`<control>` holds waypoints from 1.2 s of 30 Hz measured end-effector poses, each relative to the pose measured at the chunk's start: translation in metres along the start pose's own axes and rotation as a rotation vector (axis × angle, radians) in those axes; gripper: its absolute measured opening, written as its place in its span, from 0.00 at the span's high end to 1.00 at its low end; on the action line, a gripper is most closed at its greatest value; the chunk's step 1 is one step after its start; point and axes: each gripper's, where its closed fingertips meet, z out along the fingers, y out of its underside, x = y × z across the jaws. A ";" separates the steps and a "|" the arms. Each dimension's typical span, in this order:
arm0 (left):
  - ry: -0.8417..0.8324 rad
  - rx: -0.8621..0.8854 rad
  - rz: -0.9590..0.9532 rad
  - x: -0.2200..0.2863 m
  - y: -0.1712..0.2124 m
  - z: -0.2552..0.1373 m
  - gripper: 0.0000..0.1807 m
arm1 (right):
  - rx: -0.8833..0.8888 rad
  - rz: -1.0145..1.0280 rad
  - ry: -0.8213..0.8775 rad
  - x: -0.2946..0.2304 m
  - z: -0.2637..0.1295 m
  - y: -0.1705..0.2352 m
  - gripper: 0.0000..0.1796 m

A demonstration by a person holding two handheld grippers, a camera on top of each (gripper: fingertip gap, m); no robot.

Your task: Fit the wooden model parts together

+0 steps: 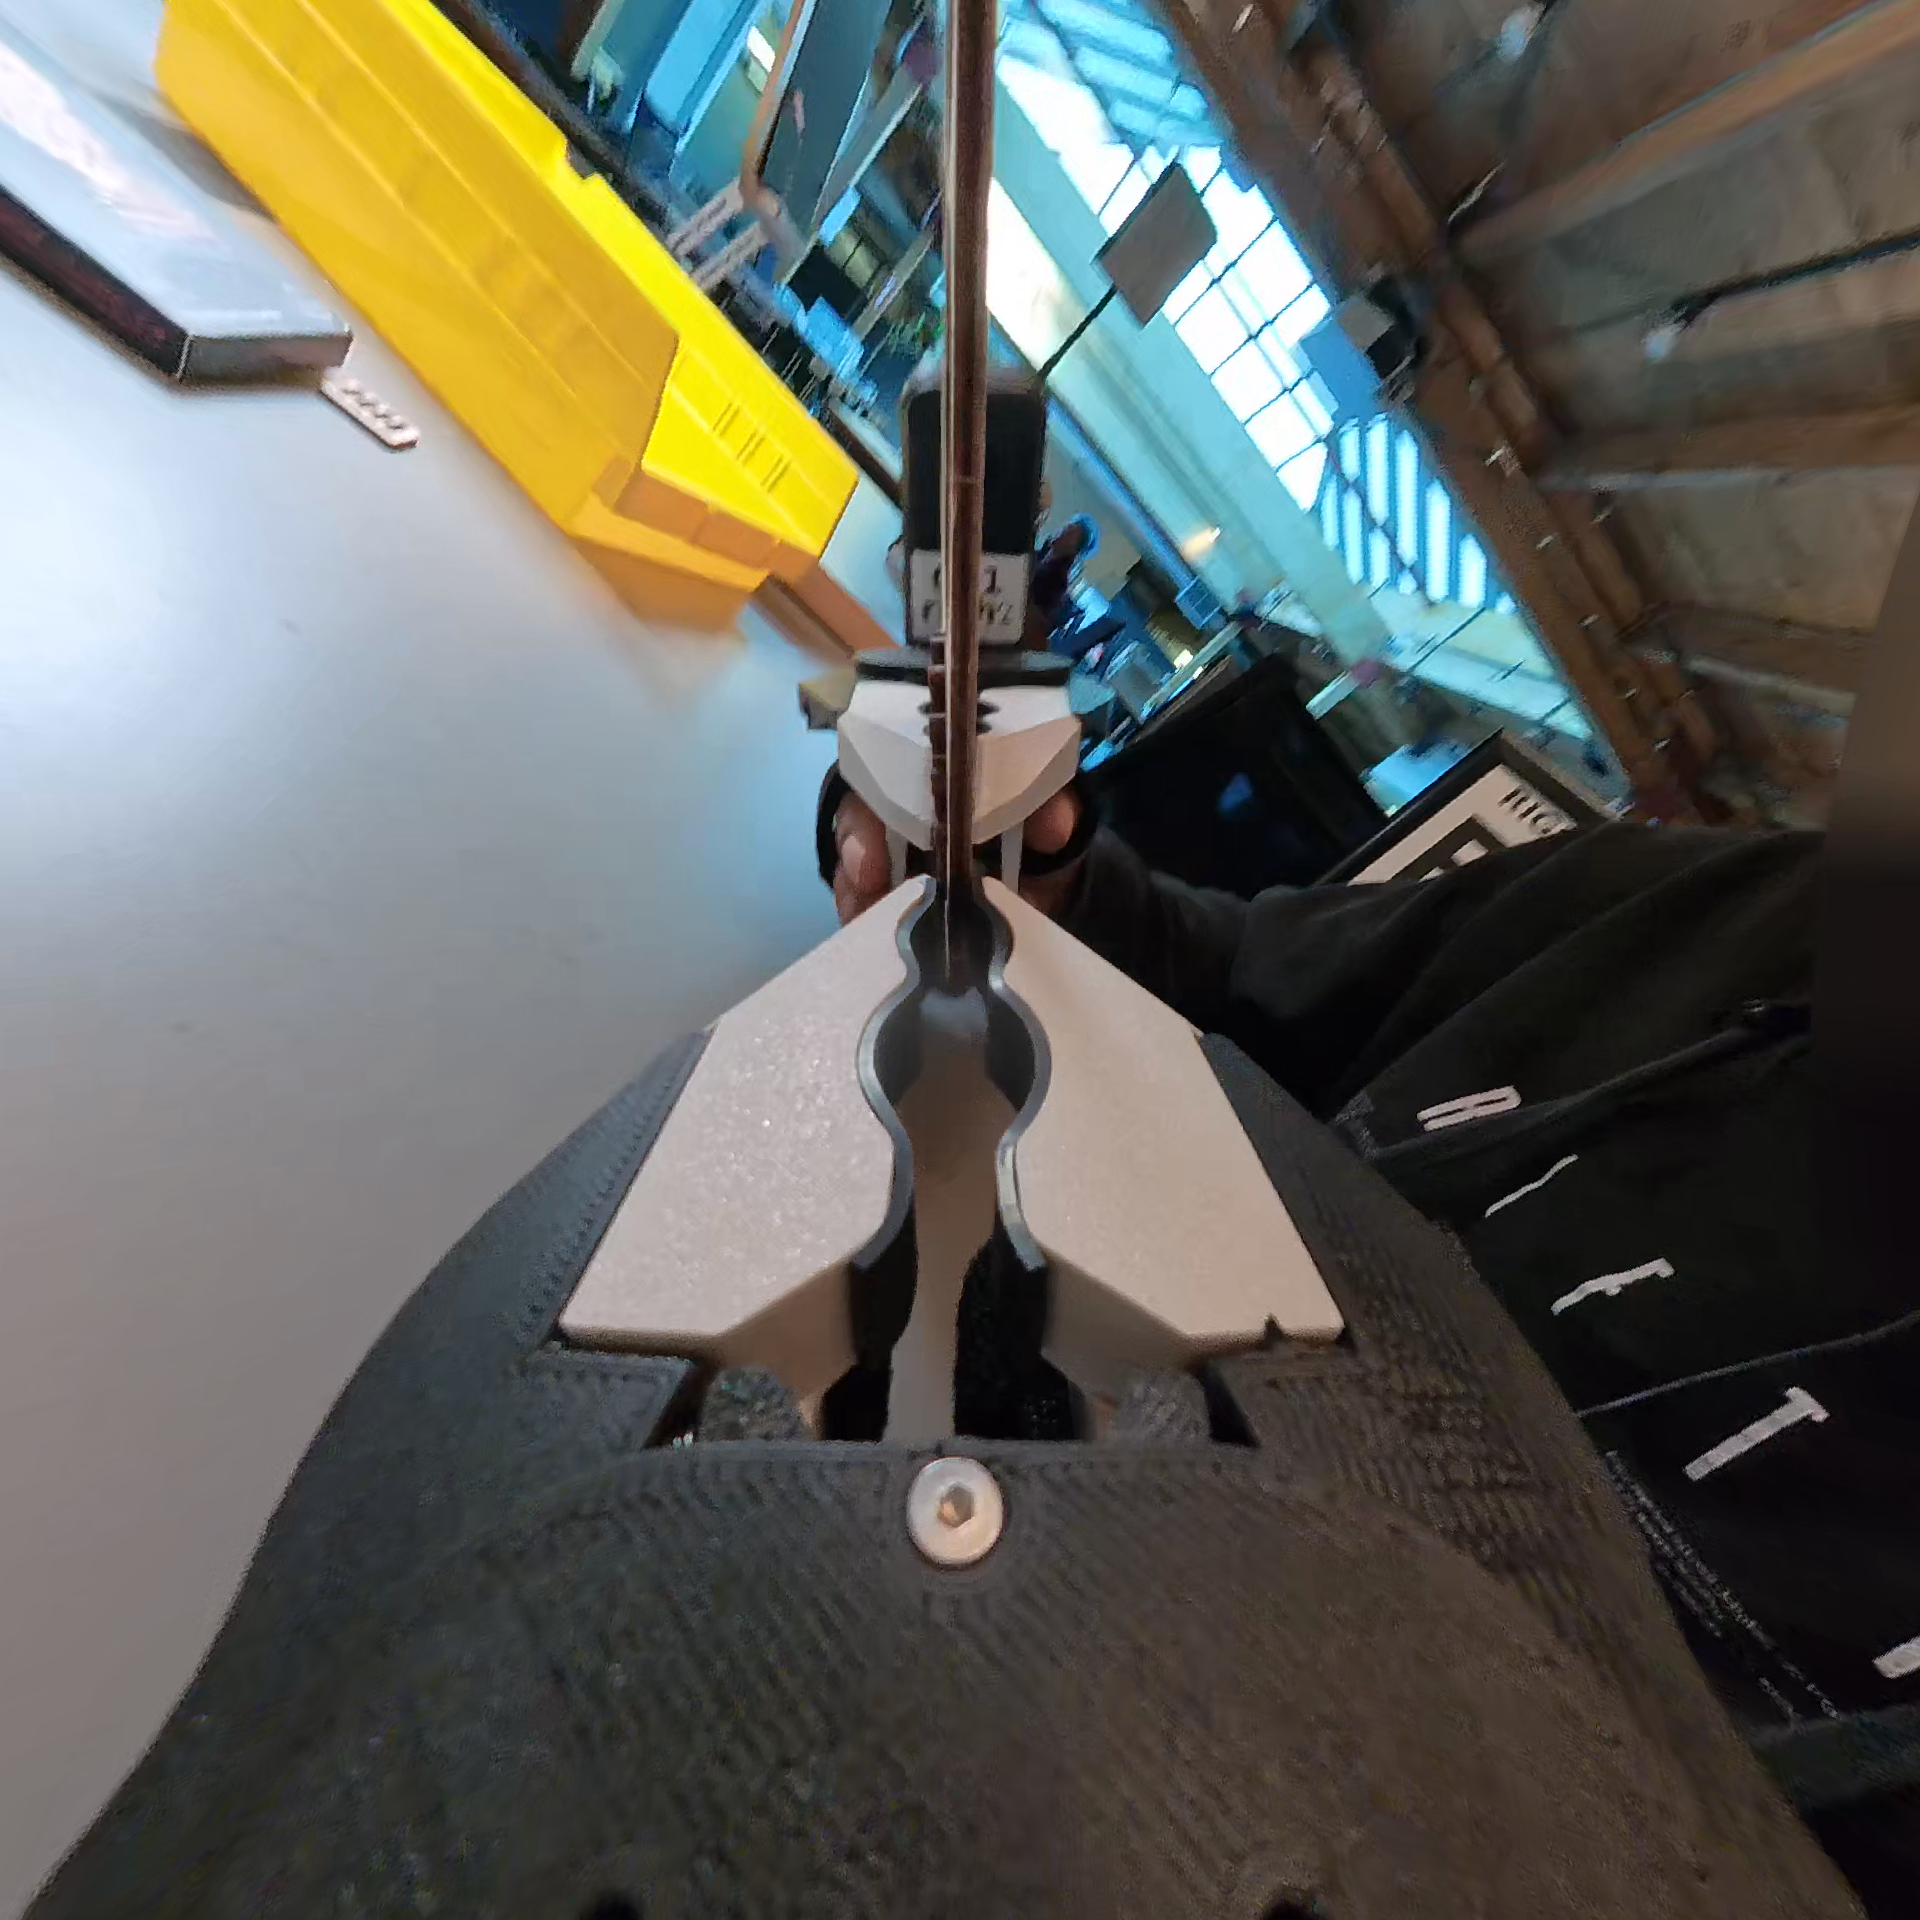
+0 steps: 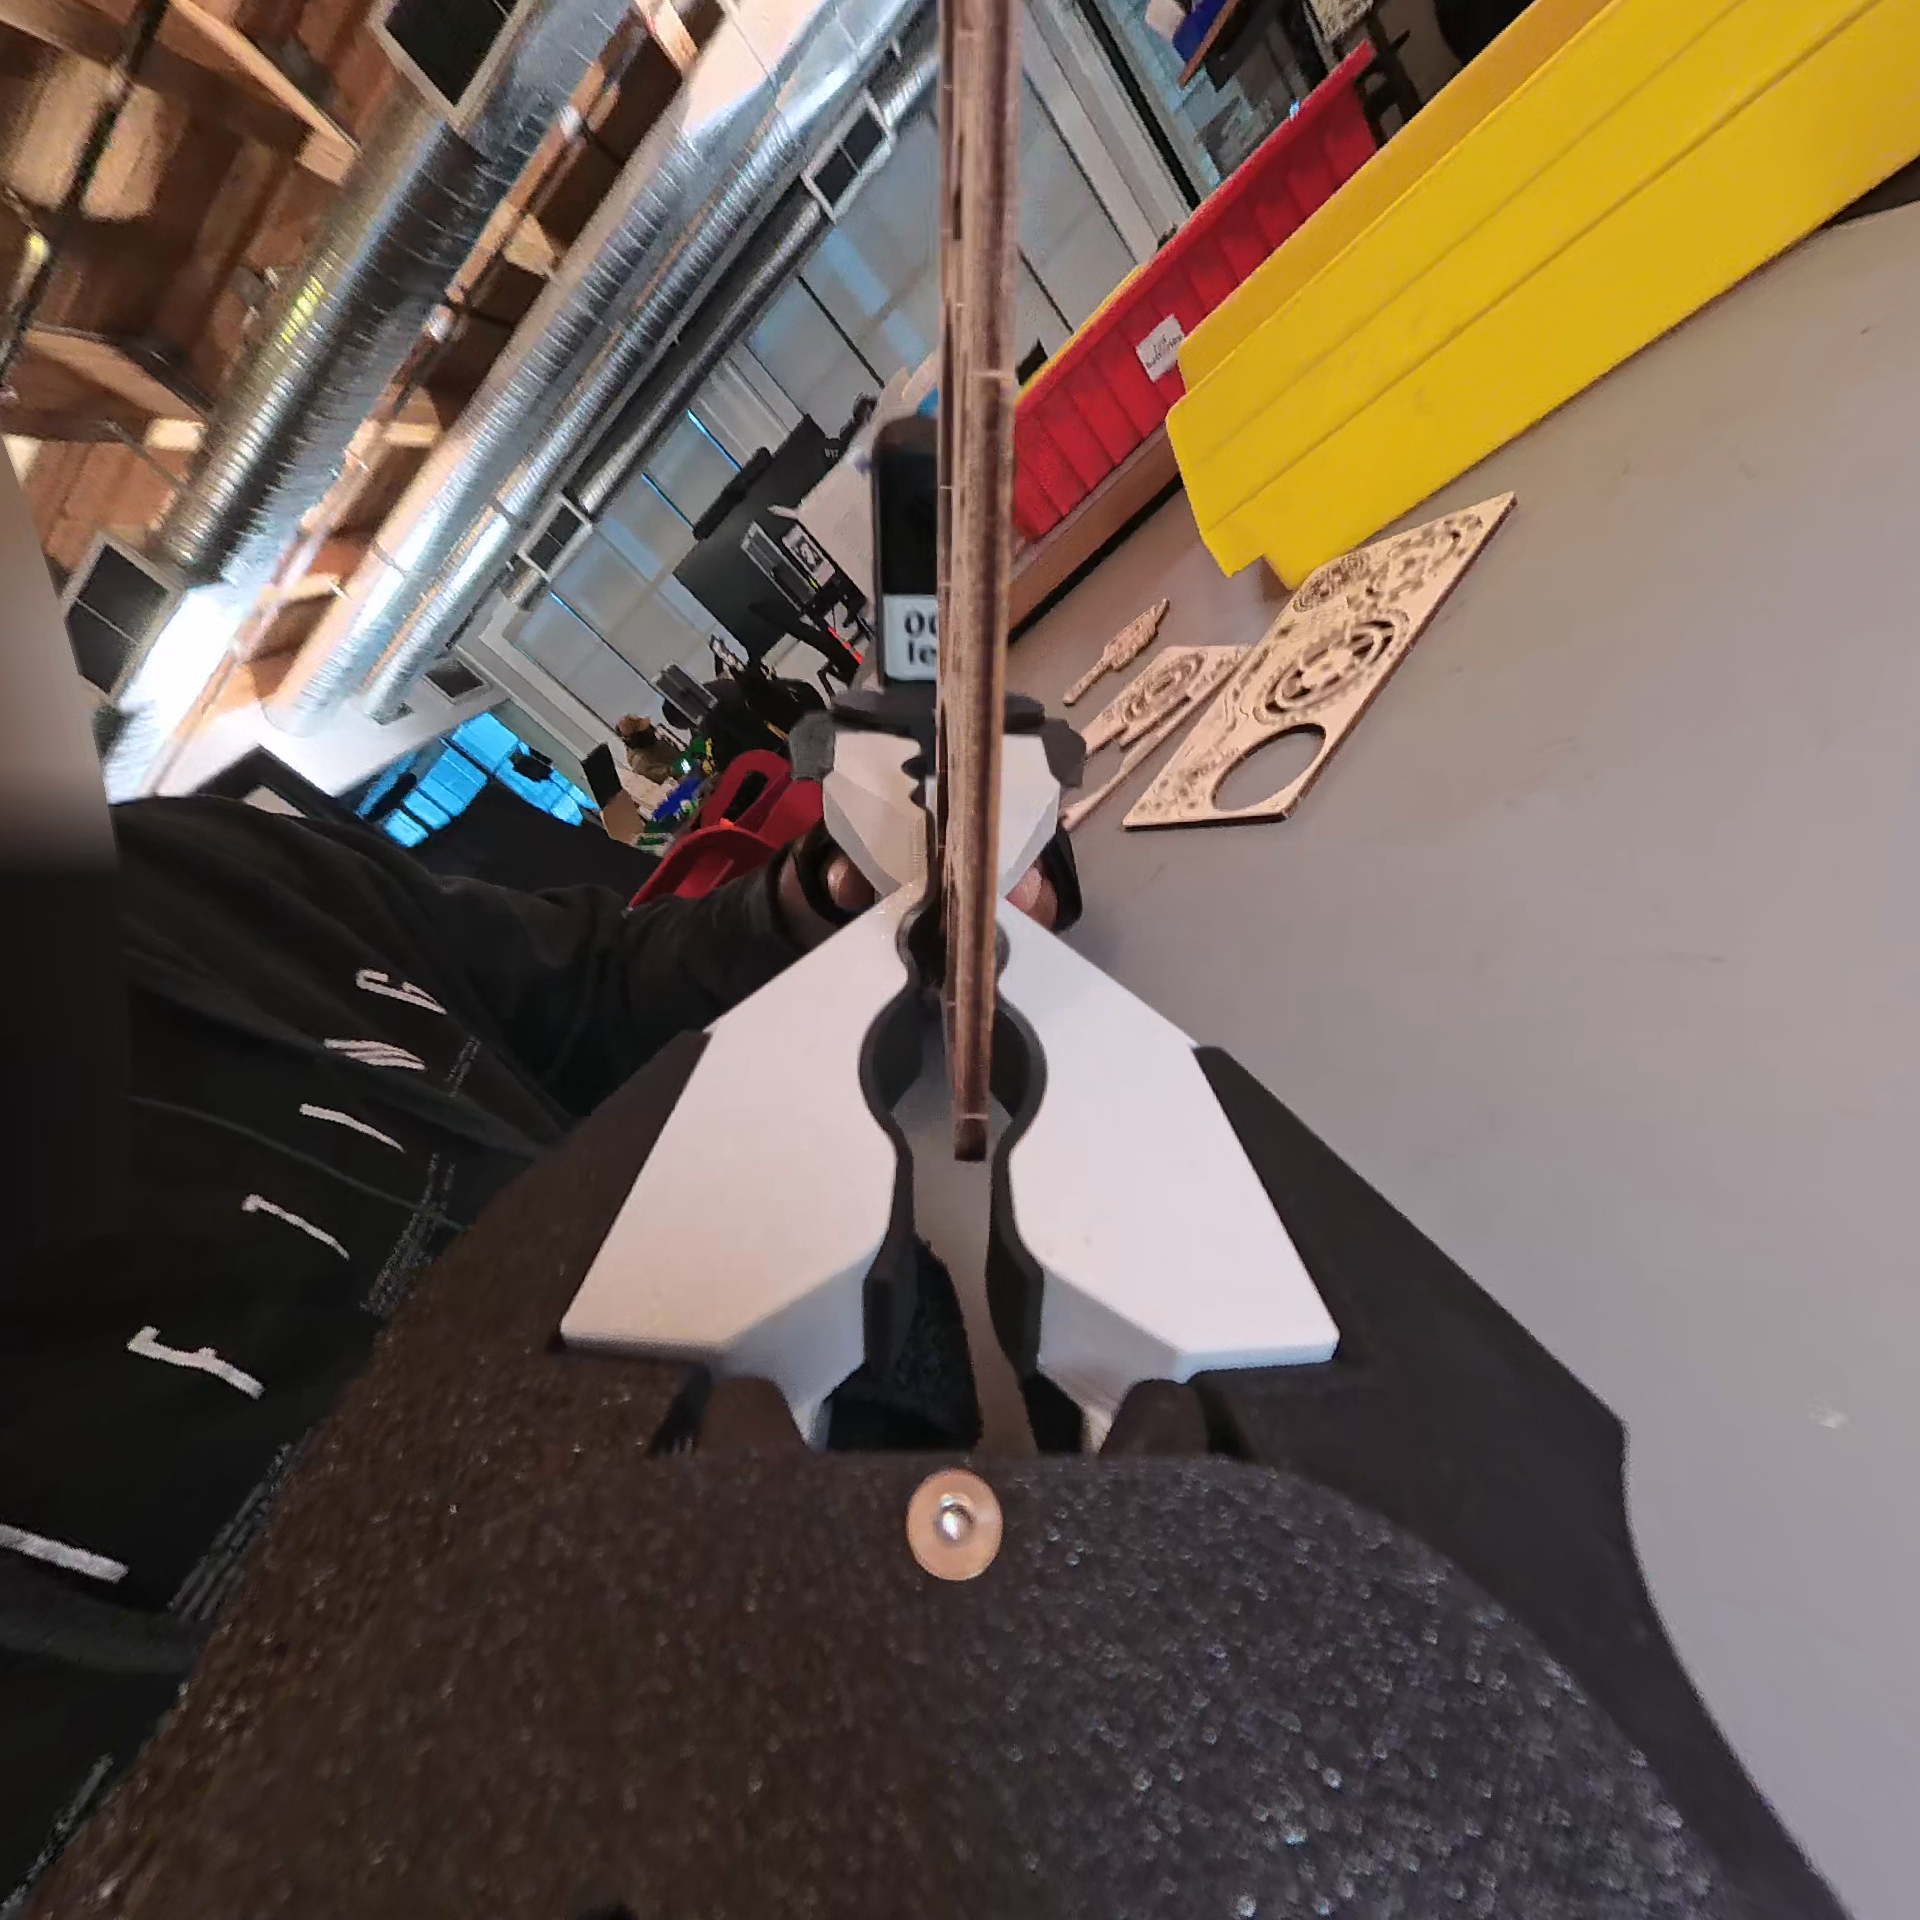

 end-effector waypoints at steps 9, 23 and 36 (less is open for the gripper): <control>-0.001 -0.015 0.119 0.012 0.001 0.007 0.99 | 0.104 0.037 -0.097 -0.013 0.003 -0.012 0.99; -0.045 -0.040 0.043 0.006 0.002 0.002 0.99 | 0.033 -0.202 0.106 -0.003 0.006 -0.006 1.00; 0.002 -0.024 0.040 0.009 -0.001 -0.002 0.99 | 0.077 -0.121 0.015 -0.008 -0.008 -0.018 0.99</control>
